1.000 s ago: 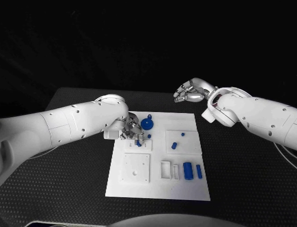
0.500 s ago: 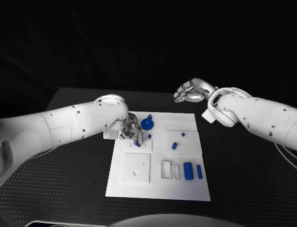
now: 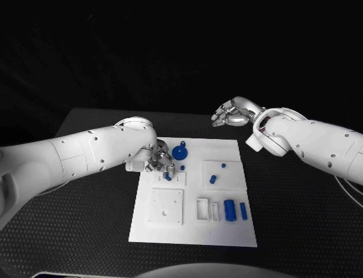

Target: Assemble the parts on the task board

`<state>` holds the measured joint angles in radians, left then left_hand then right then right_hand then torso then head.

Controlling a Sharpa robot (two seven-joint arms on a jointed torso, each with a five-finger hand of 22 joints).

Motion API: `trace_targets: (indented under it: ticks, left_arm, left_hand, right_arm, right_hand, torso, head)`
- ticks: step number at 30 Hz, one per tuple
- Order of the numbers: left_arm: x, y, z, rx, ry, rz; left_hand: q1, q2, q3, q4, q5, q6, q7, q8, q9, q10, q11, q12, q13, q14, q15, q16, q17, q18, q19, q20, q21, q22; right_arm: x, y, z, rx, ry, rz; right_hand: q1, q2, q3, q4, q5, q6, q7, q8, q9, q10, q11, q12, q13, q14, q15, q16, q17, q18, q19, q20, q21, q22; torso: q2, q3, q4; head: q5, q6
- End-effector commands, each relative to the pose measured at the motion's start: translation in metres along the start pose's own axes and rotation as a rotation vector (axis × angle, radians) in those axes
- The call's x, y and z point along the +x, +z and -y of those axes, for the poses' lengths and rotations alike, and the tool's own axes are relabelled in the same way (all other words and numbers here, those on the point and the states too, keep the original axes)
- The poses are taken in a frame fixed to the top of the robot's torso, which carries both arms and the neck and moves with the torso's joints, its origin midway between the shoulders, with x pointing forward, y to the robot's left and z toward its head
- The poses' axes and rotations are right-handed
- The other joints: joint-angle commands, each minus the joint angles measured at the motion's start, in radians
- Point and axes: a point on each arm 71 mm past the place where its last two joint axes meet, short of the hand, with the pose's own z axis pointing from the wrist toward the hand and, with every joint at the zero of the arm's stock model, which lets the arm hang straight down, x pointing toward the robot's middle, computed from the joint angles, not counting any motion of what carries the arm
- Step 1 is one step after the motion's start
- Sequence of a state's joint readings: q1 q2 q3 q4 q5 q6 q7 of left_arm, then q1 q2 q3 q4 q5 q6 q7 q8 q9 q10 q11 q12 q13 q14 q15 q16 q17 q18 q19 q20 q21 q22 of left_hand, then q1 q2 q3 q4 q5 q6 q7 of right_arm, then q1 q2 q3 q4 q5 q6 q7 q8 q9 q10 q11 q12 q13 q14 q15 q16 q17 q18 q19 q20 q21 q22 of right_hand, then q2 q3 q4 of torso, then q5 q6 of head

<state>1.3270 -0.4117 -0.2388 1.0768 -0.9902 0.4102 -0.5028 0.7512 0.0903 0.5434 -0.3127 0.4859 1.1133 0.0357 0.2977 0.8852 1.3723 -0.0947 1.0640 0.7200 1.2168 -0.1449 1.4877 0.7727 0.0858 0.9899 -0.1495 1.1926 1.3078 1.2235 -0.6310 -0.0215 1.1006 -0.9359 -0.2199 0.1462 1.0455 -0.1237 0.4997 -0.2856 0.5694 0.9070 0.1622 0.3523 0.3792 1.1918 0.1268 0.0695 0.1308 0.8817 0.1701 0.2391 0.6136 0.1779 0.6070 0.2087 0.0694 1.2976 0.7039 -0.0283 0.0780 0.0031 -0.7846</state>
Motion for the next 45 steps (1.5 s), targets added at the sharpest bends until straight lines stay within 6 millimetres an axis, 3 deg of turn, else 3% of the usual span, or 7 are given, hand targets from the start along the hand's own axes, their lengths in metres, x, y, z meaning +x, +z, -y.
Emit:
trace_targets:
  ticks: [1,23,28,45]
  left_arm:
    - [0.0010,0.0005,0.0020,0.005,0.007,0.001]
    - [-0.0004,0.0008,0.0017,0.005,-0.008,0.026]
    - [-0.0002,0.0010,0.0026,0.009,-0.009,0.028]
    - [0.0024,0.0005,0.0060,0.030,-0.020,0.009]
  left_hand:
    - [-0.002,0.009,0.165,0.035,-0.003,0.168,-0.073,0.157,0.046,0.032,-0.037,0.006,-0.001,0.053,-0.056,-0.002,-0.002,0.016,0.005,-0.112,0.006,0.005]
    - [-0.003,0.009,0.166,0.036,-0.006,0.167,-0.073,0.157,0.046,0.032,-0.037,0.006,-0.003,0.053,-0.056,-0.002,-0.002,0.016,0.005,-0.112,0.005,0.005]
    - [-0.004,0.009,0.166,0.036,-0.006,0.167,-0.073,0.158,0.046,0.032,-0.037,0.006,-0.003,0.053,-0.056,-0.002,-0.002,0.016,0.005,-0.112,0.006,0.005]
    - [-0.004,0.007,0.167,0.036,-0.007,0.167,-0.073,0.158,0.046,0.032,-0.037,0.006,-0.004,0.053,-0.056,-0.003,-0.003,0.016,0.005,-0.112,0.006,0.005]
  right_arm:
    - [0.0014,0.0003,-0.0013,-0.009,-0.006,-0.015]
    - [0.0009,0.0004,-0.0006,-0.007,-0.008,-0.013]
    - [0.0011,0.0005,-0.0009,-0.008,-0.008,-0.013]
    - [0.0014,0.0008,-0.0012,-0.009,-0.008,-0.014]
  right_hand:
    - [0.006,0.000,0.005,0.002,0.003,-0.006,0.002,-0.002,-0.001,-0.006,0.002,0.004,-0.002,-0.006,0.001,-0.003,0.001,-0.015,-0.009,0.001,-0.004,0.001]
    - [0.003,-0.001,0.003,0.003,0.004,-0.005,0.002,-0.002,-0.001,-0.006,0.002,0.004,-0.001,-0.007,0.002,-0.003,0.001,-0.015,-0.010,0.001,-0.004,0.002]
    - [0.003,-0.001,0.003,0.002,0.005,-0.005,0.002,-0.002,-0.001,-0.006,0.002,0.004,-0.001,-0.007,0.002,-0.004,0.001,-0.015,-0.010,0.001,-0.004,0.003]
    - [0.004,-0.001,0.003,0.002,0.007,-0.005,0.002,-0.001,-0.001,-0.006,0.002,0.004,-0.001,-0.007,0.002,-0.004,0.001,-0.015,-0.010,0.001,-0.004,0.003]
  torso:
    - [0.000,-0.0001,-0.0001]
    - [0.000,-0.0002,-0.0006]
    - [0.000,0.0011,-0.0004]
    - [0.000,-0.0007,-0.0002]
  head:
    - [0.000,0.000]
    - [-0.005,0.004]
    - [-0.004,0.005]
    - [-0.007,0.004]
